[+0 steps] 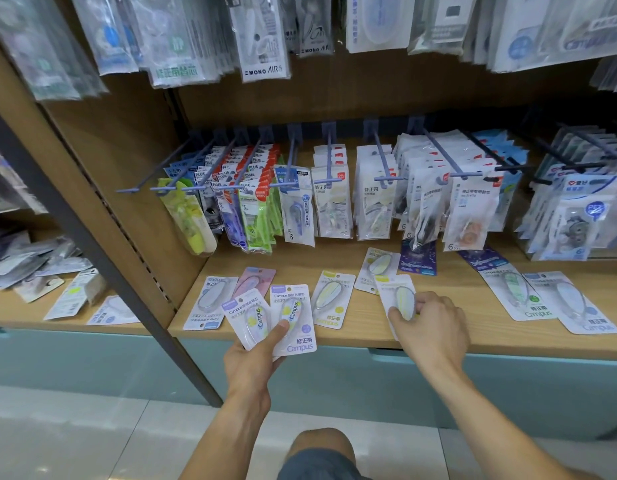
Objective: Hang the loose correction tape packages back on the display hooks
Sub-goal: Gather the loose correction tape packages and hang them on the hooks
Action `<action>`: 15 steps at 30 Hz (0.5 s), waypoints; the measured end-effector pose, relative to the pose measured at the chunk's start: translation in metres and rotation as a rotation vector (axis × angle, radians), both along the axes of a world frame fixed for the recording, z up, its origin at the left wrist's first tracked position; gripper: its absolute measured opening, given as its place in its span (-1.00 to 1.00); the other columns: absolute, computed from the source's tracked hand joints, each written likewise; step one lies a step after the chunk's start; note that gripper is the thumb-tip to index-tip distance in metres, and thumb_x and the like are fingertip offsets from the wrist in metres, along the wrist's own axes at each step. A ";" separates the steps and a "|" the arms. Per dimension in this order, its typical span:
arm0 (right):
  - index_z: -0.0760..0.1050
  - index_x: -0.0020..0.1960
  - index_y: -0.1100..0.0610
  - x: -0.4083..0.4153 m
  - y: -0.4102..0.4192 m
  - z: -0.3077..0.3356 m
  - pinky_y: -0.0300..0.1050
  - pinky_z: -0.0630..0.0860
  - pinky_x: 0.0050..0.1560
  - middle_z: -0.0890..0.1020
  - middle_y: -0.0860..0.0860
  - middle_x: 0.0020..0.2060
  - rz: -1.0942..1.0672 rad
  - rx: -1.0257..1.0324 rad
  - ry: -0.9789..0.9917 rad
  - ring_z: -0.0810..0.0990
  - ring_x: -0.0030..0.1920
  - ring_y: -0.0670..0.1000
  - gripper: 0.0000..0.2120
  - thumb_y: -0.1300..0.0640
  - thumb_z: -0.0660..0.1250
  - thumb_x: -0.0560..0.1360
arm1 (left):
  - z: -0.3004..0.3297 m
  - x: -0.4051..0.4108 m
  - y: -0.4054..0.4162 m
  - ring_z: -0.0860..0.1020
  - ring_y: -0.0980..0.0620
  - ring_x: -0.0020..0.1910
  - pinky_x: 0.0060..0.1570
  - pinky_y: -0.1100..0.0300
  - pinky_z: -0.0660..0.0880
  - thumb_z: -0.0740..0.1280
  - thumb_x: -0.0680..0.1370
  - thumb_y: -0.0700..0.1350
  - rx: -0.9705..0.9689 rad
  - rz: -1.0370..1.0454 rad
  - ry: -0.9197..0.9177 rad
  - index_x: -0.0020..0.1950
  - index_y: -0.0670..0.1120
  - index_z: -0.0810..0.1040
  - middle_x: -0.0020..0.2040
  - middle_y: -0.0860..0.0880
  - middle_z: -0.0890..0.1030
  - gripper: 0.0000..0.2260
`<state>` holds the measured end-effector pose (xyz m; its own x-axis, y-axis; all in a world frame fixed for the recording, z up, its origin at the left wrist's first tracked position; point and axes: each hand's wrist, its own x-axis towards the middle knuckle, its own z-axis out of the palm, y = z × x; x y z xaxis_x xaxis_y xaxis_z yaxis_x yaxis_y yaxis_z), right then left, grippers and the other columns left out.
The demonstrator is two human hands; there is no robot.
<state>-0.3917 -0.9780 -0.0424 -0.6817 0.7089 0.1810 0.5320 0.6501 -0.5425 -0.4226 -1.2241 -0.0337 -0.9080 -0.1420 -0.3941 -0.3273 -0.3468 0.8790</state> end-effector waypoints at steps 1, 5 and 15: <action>0.63 0.06 0.14 -0.001 0.004 -0.003 0.05 0.51 0.00 0.65 0.16 -0.03 -0.041 0.025 -0.025 0.56 0.05 0.27 -0.61 -0.14 0.45 0.40 | -0.001 0.000 -0.001 0.75 -0.03 -0.06 -0.17 0.13 0.64 0.59 0.46 -0.27 -0.002 0.003 -0.004 0.14 -0.10 0.67 0.02 -0.03 0.78 -0.71; 0.56 0.14 0.27 -0.004 0.013 -0.002 0.12 0.48 0.06 0.61 0.25 0.04 -0.153 0.083 -0.065 0.55 0.08 0.31 -0.43 -0.20 0.50 0.40 | -0.005 -0.002 -0.004 0.74 -0.04 -0.04 -0.14 0.12 0.63 0.59 0.47 -0.26 0.004 0.011 -0.018 0.15 -0.14 0.67 0.03 -0.06 0.77 -0.72; 0.28 0.57 0.07 -0.085 0.024 0.026 0.11 0.46 0.35 0.38 0.08 0.50 0.637 0.510 -0.338 0.33 0.40 0.23 -0.30 0.48 0.24 0.50 | -0.008 0.001 -0.002 0.76 -0.07 -0.01 -0.05 0.07 0.64 0.59 0.47 -0.24 0.037 -0.055 -0.009 0.20 -0.18 0.68 0.05 -0.08 0.78 -0.68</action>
<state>-0.4764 -0.9544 -0.0165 -0.9940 0.0638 0.0884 0.0654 0.9977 0.0155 -0.4213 -1.2257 -0.0413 -0.9104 -0.0771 -0.4066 -0.3549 -0.3600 0.8628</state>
